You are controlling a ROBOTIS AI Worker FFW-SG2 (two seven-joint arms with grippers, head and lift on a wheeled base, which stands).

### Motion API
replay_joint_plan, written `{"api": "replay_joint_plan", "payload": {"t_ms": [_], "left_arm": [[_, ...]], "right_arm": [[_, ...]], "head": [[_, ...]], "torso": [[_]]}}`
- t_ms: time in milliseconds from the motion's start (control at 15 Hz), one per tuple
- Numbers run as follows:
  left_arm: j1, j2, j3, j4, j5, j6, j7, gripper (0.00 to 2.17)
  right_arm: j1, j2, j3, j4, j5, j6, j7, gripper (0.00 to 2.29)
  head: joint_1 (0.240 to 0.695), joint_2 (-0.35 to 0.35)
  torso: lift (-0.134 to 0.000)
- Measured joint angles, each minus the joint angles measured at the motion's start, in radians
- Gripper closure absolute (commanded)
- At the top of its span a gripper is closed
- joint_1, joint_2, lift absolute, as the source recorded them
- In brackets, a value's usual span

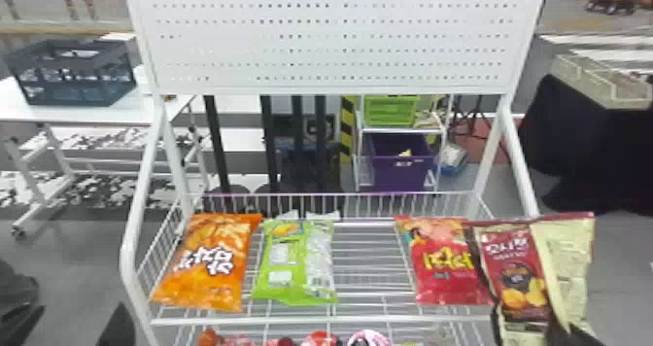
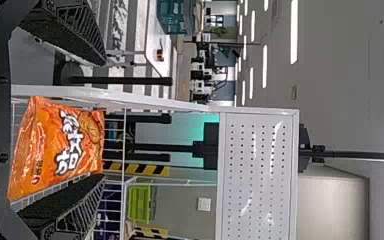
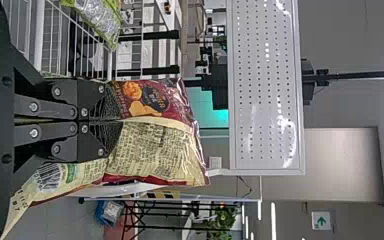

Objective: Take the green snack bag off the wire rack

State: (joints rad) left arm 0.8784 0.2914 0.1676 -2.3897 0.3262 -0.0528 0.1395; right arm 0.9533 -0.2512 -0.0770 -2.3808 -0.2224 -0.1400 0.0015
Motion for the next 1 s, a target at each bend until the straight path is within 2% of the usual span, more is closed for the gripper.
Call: {"api": "replay_joint_plan", "payload": {"t_ms": [133,267,400,533,667,867,1000], "left_arm": [[-0.016,0.005,-0.017,0.014,-0.009,0.001,0.003,0.09],[-0.084,0.031,-0.076,0.069,-0.016,0.005,0.013,0.09],[-0.218,0.073,-0.192,0.164,-0.032,0.016,0.051,0.09],[-0.373,0.094,-0.320,0.263,-0.047,0.058,0.087,0.09],[-0.533,0.093,-0.449,0.373,-0.053,0.109,0.116,0.10],[-0.749,0.051,-0.607,0.570,-0.054,0.140,0.137,0.10],[-0.851,0.025,-0.666,0.684,-0.046,0.152,0.145,0.10]], "right_arm": [[0.000,0.000,0.001,0.000,0.000,-0.001,0.000,2.24],[-0.002,0.000,0.004,0.000,0.001,-0.002,0.001,2.24],[-0.003,0.000,0.008,0.005,0.004,-0.002,0.002,2.24],[-0.004,0.003,0.011,0.010,0.007,-0.002,0.002,2.24],[-0.004,0.007,0.013,0.013,0.010,-0.003,0.003,2.24],[-0.014,0.007,0.021,0.025,0.012,-0.005,0.003,2.24],[-0.022,0.007,0.028,0.035,0.013,-0.005,0.003,2.24]], "head": [[0.499,0.000],[0.499,0.000],[0.499,0.000],[0.499,0.000],[0.499,0.000],[0.499,0.000],[0.499,0.000]], "torso": [[0.000],[0.000],[0.000],[0.000],[0.000],[0.000],[0.000]]}}
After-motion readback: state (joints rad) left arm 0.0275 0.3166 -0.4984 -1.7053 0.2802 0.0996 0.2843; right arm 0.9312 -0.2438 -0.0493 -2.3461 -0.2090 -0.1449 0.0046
